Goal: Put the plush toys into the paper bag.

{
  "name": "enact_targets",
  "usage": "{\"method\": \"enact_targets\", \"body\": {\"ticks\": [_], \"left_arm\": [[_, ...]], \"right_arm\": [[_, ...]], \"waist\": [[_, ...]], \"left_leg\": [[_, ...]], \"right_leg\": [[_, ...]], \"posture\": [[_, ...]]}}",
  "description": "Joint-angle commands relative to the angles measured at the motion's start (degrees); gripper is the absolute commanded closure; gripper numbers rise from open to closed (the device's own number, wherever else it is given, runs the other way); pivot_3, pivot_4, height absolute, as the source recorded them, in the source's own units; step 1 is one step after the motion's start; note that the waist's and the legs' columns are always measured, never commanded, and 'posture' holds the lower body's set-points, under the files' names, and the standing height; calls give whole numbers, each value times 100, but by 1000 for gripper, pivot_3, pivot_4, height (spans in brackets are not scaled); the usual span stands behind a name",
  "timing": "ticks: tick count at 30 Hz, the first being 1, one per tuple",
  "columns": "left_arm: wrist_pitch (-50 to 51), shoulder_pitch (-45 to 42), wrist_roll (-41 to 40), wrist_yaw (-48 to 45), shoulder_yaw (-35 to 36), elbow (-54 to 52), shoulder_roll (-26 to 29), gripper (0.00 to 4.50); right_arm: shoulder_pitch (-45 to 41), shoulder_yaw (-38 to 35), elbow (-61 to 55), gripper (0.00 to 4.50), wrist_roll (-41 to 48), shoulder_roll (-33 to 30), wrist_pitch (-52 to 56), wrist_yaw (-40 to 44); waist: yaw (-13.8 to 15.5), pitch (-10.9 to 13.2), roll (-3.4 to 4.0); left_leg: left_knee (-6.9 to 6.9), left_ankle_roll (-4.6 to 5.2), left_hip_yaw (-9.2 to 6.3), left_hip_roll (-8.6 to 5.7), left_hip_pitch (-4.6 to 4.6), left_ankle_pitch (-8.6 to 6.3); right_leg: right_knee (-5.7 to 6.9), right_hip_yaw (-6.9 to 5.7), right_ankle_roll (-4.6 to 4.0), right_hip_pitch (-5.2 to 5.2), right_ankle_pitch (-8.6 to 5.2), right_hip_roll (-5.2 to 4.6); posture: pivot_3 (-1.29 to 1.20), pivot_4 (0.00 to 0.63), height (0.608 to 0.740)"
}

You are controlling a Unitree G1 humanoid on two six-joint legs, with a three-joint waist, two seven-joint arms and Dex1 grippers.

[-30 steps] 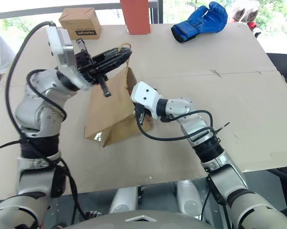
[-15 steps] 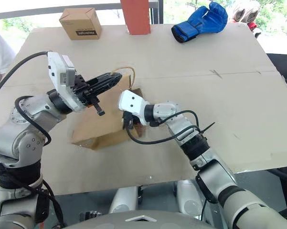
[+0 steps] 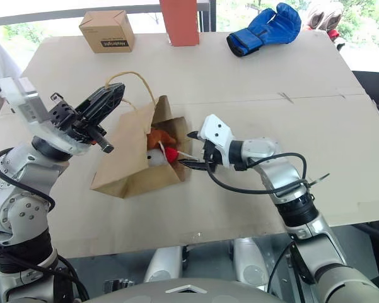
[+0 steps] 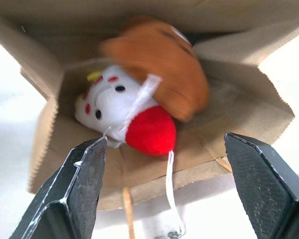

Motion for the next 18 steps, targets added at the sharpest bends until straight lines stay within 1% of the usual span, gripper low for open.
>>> {"method": "enact_targets", "body": {"ticks": [1,4,7,9,12,14,18], "left_arm": [[-237,-130,-470,57,325,-68,-55,4500],[-287,-129,-781,111,549,8,-51,4500],[-319,-1,-858,19,637,41,32,4500],[-329,49,-895,1,683,40,69,4500],[-351,143,-927,4,709,7,100,4500],[-364,216,-938,11,682,-43,103,4500],[-404,302,-941,66,608,-131,88,4500]], "right_arm": [[123,-822,-686,906,607,-61,1051,-505],[425,-1545,-1108,906,1295,-81,2315,-875],[712,-1822,-1283,906,1584,-242,3011,-1086],[779,-2116,-1232,906,1837,-160,3390,-1280],[667,-2598,-932,906,2190,202,3812,-1625],[487,-2868,-679,906,2489,599,4009,-1801],[87,-3001,-202,906,2892,1272,4127,-1994]], "waist": [[5,0,0],[33,-1,-2],[29,-2,-3],[17,-2,-3],[-24,-2,-3],[-32,-2,-3],[-34,-1,-2]], "left_leg": [[1,0,0,0,-1,0],[2,0,-1,-1,-2,0],[1,1,0,-1,0,0],[2,1,1,-1,0,0],[2,1,1,0,2,0],[2,1,1,0,3,0],[1,1,0,0,0,0]], "right_leg": [[-1,1,0,0,0,0],[0,1,0,1,0,0],[-3,1,0,4,0,0],[-3,1,-1,3,-1,0],[-2,3,-1,2,-1,1],[-2,3,-1,3,-1,2],[-2,3,-1,0,0,3]], "posture": [[0,150,740],[0,150,740],[0,150,740],[0,150,740],[0,150,740],[0,150,740],[0,150,740]]}}
